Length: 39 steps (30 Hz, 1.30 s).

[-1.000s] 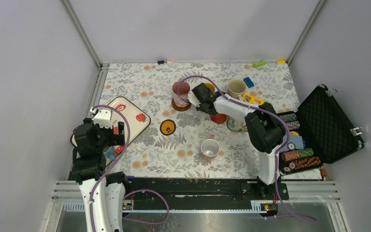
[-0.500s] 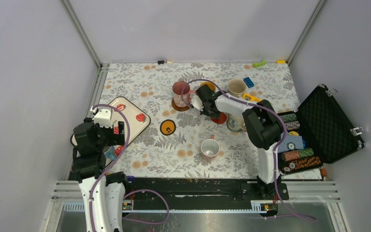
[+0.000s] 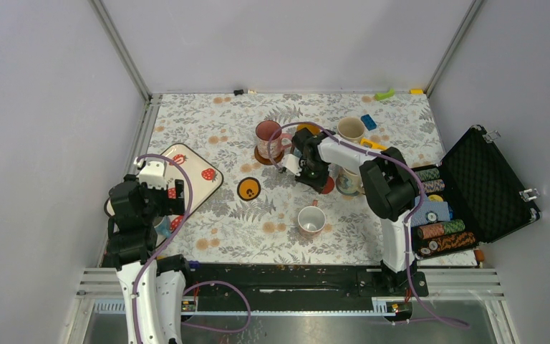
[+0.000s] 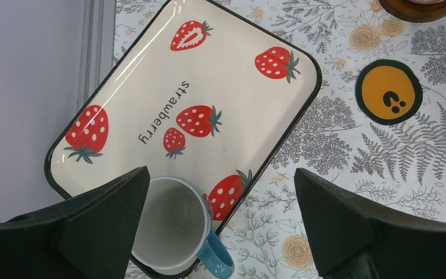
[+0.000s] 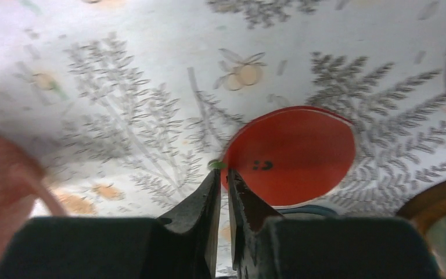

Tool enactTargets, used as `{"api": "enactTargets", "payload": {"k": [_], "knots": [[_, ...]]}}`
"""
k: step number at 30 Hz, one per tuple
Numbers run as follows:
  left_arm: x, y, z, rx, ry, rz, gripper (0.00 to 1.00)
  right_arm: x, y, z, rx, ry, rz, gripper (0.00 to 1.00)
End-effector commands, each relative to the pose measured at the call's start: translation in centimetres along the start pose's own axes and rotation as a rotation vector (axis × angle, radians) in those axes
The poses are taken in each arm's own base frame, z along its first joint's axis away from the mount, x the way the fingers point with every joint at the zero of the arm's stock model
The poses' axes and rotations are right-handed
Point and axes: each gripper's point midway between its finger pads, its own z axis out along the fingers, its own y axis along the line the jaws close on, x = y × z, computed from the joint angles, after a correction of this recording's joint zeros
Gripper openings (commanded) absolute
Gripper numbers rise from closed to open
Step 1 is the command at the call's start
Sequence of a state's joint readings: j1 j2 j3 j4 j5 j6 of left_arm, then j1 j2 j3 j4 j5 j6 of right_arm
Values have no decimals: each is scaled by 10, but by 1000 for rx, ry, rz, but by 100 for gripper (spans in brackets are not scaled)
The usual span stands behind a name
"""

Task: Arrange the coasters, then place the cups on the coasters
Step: Move the coaster to the center of the board.

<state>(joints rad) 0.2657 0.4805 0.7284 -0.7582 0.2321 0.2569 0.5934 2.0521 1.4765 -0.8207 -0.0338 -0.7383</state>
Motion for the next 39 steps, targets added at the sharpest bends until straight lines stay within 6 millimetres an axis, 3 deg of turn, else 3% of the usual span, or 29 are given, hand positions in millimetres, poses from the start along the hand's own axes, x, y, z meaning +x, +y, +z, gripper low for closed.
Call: {"api": "enactTargets", "payload": {"k": [1,6,11,15,18,21,24,28,33,39], "knots": [[-15,8,0,-38,-50,0,99,-16,38,-32,-158,-80,-23,17],[-15,9,-1,-47,-57,0,99,-36,20,-62,-13,-189,-26,13],[-15,10,-2,-52,-61,-1,99,-46,-49,-89,366,-229,53,12],[-15,11,-3,-57,-62,-1,99,-26,-85,-68,494,-44,33,10],[-15,11,-3,-57,-64,-1,99,-12,-90,-39,467,49,0,10],[-16,10,-4,-54,-72,3,98,-4,-96,-25,474,92,-13,9],[-16,8,-5,-44,-81,5,99,0,-93,-15,452,118,-35,7],[-16,7,-4,-36,-71,5,99,-4,-70,-10,320,76,-35,6],[-17,8,-4,-40,-81,5,99,-12,-32,-17,128,3,-33,6],[-17,6,-5,-30,-83,10,99,-24,2,-23,26,-56,-63,6]]}}
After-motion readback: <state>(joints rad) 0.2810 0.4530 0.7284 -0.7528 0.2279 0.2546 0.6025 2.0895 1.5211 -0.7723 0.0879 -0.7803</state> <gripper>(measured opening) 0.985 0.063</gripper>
